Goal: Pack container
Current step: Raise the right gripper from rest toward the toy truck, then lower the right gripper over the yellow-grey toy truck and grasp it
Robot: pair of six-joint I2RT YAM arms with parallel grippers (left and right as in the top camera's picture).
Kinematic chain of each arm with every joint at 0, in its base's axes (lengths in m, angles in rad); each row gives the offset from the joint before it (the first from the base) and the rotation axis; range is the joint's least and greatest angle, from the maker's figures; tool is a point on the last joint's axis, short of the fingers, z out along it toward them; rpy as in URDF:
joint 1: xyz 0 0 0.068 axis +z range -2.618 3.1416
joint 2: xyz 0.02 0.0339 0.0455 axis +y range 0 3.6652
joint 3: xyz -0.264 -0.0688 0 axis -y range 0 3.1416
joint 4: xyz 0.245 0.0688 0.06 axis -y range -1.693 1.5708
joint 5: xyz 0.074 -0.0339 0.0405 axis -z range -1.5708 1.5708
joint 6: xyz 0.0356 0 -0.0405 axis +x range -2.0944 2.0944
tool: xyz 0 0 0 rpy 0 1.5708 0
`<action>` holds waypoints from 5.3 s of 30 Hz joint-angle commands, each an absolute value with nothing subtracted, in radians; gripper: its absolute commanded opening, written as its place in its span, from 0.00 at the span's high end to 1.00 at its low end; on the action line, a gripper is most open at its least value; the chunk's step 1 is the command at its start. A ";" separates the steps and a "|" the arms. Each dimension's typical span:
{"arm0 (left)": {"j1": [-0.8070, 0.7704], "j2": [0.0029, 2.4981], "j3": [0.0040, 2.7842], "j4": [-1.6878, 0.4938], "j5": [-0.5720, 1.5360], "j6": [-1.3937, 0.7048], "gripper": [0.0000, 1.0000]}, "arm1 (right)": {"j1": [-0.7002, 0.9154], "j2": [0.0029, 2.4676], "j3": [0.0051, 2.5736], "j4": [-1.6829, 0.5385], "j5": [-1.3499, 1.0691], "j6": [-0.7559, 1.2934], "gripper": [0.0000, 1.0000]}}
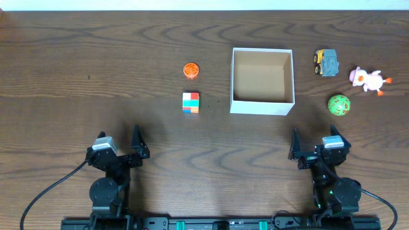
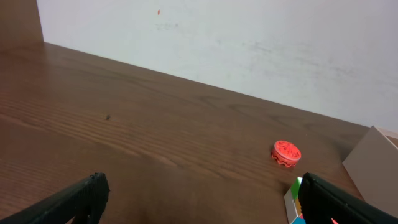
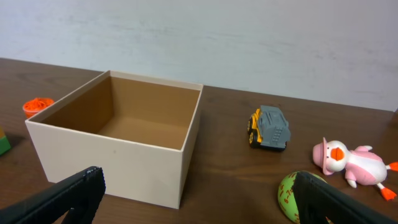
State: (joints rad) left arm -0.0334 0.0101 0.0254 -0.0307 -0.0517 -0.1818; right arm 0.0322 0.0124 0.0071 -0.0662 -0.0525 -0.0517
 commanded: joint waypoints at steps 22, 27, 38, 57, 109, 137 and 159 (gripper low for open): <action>-0.029 0.006 0.004 -0.070 -0.060 -0.165 0.02 | 0.040 0.007 0.006 -0.071 -0.053 -0.057 0.01; -0.029 0.006 0.004 -0.069 -0.060 -0.165 0.02 | 0.039 0.007 0.006 -0.071 -0.053 -0.057 0.01; -0.029 0.006 0.004 -0.070 -0.060 -0.165 0.02 | 0.040 0.007 0.006 -0.071 -0.053 -0.057 0.01; -0.029 0.006 0.004 -0.070 -0.060 -0.165 0.02 | 0.040 0.007 0.006 -0.071 -0.053 -0.057 0.01; -0.029 0.006 0.004 -0.070 -0.060 -0.165 0.02 | 0.008 0.980 0.850 -0.326 -0.459 -0.173 0.01; -0.029 0.006 0.004 -0.070 -0.060 -0.165 0.02 | -0.184 1.413 1.370 -0.910 -0.026 0.022 0.01; -0.029 0.006 0.004 -0.069 -0.060 -0.165 0.02 | -0.360 1.646 1.371 -0.768 -0.150 -0.097 0.01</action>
State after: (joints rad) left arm -0.0334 0.0105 0.0254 -0.0311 -0.0521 -0.1814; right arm -0.3557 1.6325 1.3621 -0.8005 -0.0856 -0.0078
